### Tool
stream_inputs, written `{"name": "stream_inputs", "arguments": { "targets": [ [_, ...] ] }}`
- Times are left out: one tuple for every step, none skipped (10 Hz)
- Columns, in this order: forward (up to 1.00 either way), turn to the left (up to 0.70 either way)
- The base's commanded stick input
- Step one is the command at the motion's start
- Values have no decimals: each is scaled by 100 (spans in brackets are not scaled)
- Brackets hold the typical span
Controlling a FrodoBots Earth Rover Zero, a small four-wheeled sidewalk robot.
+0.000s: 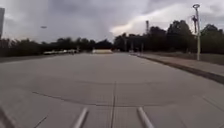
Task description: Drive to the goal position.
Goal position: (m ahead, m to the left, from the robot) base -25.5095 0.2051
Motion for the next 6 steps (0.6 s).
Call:
{"name": "stream_inputs", "arguments": {
  "targets": [
    [100,0],
    [100,0],
    [100,-10],
    [100,-22],
    [100,-27],
    [100,-27]
  ]
}}
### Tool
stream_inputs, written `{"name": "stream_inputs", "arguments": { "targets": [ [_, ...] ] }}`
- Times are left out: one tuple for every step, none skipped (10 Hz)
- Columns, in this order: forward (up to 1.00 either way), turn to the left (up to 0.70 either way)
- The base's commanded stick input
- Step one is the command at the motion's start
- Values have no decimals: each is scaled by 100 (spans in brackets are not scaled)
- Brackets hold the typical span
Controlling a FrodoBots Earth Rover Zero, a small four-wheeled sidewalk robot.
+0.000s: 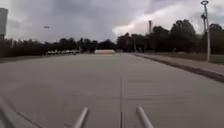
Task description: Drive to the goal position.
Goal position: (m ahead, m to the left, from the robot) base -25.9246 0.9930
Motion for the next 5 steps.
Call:
{"name": "stream_inputs", "arguments": {
  "targets": [
    [100,-27],
    [100,-27],
    [100,-27],
    [100,-27],
    [100,-27]
  ]
}}
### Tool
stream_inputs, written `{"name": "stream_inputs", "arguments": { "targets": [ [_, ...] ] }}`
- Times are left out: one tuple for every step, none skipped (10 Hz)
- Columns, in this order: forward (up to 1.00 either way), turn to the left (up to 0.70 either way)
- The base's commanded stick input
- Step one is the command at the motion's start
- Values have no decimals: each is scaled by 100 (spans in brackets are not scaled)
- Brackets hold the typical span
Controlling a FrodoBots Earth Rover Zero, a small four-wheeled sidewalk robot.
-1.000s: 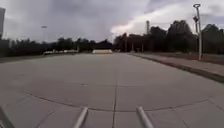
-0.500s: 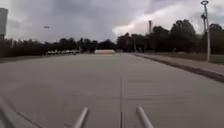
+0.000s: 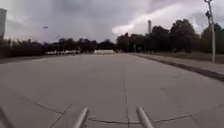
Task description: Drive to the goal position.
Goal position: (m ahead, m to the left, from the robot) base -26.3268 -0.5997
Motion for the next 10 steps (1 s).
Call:
{"name": "stream_inputs", "arguments": {
  "targets": [
    [100,-27],
    [100,-27],
    [100,-27],
    [100,-27],
    [95,-28],
    [60,-34],
    [24,-41],
    [0,-45],
    [0,-45],
    [0,-45]
  ]
}}
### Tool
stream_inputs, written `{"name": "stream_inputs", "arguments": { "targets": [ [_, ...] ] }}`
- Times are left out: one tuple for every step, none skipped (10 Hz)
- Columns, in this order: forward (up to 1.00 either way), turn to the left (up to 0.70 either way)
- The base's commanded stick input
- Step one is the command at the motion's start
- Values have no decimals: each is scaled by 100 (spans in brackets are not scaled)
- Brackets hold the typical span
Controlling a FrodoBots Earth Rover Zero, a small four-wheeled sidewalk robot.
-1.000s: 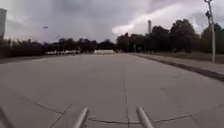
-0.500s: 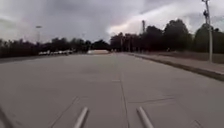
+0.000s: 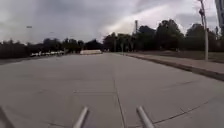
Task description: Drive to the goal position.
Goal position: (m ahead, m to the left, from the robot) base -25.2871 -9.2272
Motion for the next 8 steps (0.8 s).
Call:
{"name": "stream_inputs", "arguments": {
  "targets": [
    [0,-45],
    [0,-45],
    [0,-45],
    [0,-45],
    [0,-45],
    [0,-45],
    [0,-45],
    [0,-45]
  ]
}}
